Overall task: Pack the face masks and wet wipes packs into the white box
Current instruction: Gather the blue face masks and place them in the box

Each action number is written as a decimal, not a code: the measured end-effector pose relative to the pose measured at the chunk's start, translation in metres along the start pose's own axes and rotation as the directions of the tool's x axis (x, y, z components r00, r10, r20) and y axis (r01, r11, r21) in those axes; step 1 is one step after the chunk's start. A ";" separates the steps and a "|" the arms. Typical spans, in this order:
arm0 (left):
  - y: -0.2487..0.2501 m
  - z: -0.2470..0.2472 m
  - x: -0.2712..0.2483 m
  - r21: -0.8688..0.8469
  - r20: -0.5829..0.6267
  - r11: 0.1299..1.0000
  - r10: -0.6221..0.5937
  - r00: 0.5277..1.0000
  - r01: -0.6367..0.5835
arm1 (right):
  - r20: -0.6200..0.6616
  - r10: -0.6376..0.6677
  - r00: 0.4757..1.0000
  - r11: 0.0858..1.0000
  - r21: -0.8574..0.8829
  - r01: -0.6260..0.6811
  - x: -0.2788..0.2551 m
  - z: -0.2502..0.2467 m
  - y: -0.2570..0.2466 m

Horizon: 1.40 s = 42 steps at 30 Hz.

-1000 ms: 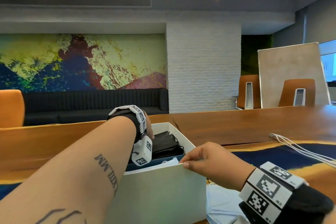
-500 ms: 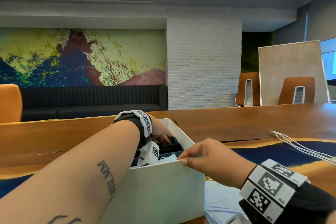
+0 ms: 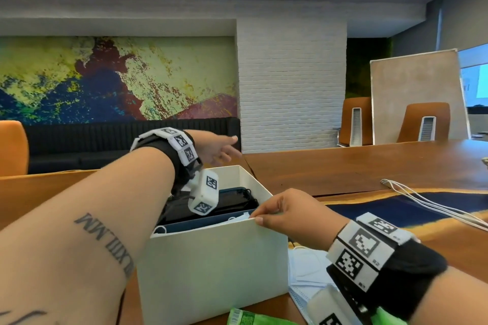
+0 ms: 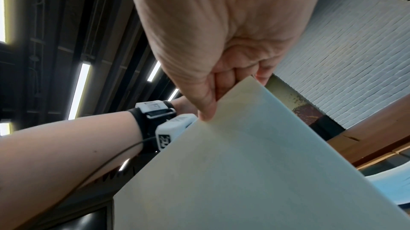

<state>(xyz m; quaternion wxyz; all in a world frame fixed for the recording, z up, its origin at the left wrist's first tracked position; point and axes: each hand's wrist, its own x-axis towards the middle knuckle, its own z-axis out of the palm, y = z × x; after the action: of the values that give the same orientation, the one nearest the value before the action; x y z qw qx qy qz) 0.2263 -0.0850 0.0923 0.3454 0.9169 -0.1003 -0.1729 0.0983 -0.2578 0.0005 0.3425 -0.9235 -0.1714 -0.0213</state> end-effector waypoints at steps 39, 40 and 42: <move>-0.059 0.103 -0.119 0.532 -0.248 0.838 0.017 0.968 0.122 | 0.194 0.628 0.754 0.528 -0.817 -0.230 0.039 -0.020 0.121; -0.060 0.103 -0.118 0.534 -0.248 0.837 0.018 0.969 0.121 | 0.206 0.626 0.752 0.524 -0.826 -0.210 0.043 -0.017 0.127; -0.060 0.103 -0.116 0.538 -0.245 0.835 0.025 0.969 0.114 | 0.189 0.636 0.748 0.509 -0.831 -0.222 0.046 -0.015 0.133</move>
<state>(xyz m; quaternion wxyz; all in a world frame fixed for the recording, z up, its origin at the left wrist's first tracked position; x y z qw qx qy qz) 0.0834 -0.0667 0.0086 0.0738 0.9934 -0.0813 -0.0317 0.1867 -0.3472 -0.0643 -0.1417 -0.9642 0.0200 0.2233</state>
